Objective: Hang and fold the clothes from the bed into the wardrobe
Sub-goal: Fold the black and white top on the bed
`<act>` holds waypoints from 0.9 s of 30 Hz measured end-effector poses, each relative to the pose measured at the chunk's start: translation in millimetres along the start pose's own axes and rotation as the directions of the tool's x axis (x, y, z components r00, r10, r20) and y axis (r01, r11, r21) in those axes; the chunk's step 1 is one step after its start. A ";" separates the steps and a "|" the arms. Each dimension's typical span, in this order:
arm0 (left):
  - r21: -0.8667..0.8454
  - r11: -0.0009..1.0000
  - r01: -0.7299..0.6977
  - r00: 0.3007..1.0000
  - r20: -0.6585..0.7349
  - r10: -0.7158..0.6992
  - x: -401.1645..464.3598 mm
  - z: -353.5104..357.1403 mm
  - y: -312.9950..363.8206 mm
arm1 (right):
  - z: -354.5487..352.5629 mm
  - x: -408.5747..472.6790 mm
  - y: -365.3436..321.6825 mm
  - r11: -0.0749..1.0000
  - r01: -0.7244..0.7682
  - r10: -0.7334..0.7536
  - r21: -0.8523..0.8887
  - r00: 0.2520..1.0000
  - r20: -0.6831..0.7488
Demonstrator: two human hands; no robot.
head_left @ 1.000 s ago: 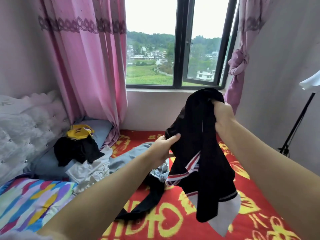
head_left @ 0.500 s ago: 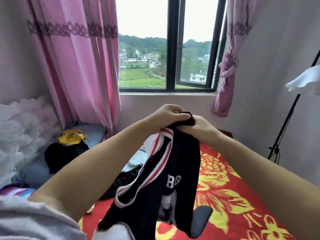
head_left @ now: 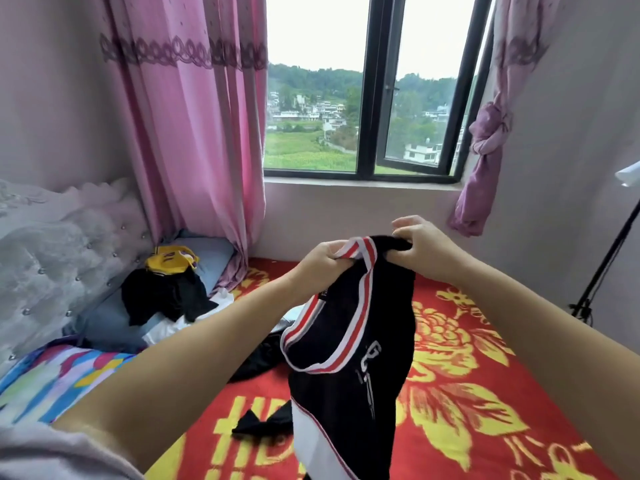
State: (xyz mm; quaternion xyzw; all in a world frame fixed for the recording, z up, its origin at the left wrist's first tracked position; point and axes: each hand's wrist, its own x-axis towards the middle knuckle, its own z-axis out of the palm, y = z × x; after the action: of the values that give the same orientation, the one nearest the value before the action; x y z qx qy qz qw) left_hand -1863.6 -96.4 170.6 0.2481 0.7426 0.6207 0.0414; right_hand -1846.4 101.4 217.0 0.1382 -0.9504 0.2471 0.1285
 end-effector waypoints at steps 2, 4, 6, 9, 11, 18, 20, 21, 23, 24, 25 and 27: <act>0.073 0.997 0.021 0.998 0.061 -0.025 0.6 -3.6 -4.5 | 2.9 -10.8 -2.5 0.988 0.017 -0.033 0.156 0.994 0.103; 0.101 0.993 0.067 0.993 0.086 -0.076 0.5 -6.6 -16.2 | 3.3 -16.7 -5.6 0.942 0.030 -0.054 0.334 0.996 0.064; 0.161 0.979 0.122 0.988 0.077 -0.136 -1.5 -8.8 -32.9 | -3.7 -15.3 -4.5 0.911 0.071 -0.047 0.406 0.996 -0.070; 0.351 0.916 0.193 0.978 0.011 -0.210 -4.3 -16.4 -57.9 | -21.0 -5.6 8.3 0.927 0.085 0.018 0.364 0.963 -0.269; 0.409 0.879 0.245 0.968 -0.045 -0.249 -6.3 -29.4 -72.2 | -34.1 0.8 26.9 0.948 0.036 0.084 0.317 0.931 -0.355; 0.181 0.943 0.281 0.949 -0.198 -0.245 -8.2 -83.0 -70.9 | -33.1 -11.9 94.2 0.988 -0.152 0.153 0.022 0.959 -0.238; 0.226 0.938 0.264 0.955 -0.198 -0.221 -7.6 -88.6 -62.1 | -28.4 -16.4 100.1 0.983 -0.175 0.182 0.052 0.966 -0.183; 0.207 0.939 0.274 0.952 -0.197 -0.234 -7.5 -90.6 -57.1 | -27.0 -18.2 101.3 0.980 -0.186 0.194 0.065 0.969 -0.151; 0.132 0.938 0.321 0.939 -0.169 -0.298 -6.6 -91.6 -45.5 | -23.6 -20.2 101.7 0.974 -0.214 0.221 0.072 0.970 -0.106; 0.105 0.927 0.361 0.926 -0.159 -0.343 -5.4 -89.0 -39.7 | -20.7 -20.4 100.2 0.971 -0.234 0.239 0.055 0.965 -0.104; 0.083 0.912 0.403 0.909 -0.156 -0.387 -3.4 -84.0 -34.9 | -16.3 -19.4 97.3 0.965 -0.259 0.261 0.032 0.959 -0.112; 0.038 0.882 0.469 0.873 -0.172 -0.457 0.7 -65.4 -25.9 | -4.5 -16.5 85.4 0.953 -0.304 0.303 0.004 0.946 -0.114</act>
State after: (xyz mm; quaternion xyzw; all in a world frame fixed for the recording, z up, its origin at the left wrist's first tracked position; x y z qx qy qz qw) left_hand -1896.6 -157.8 161.1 0.0144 0.8052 0.5806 0.1199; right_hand -1858.1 178.7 178.5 -0.0246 -0.9532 0.2651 0.1435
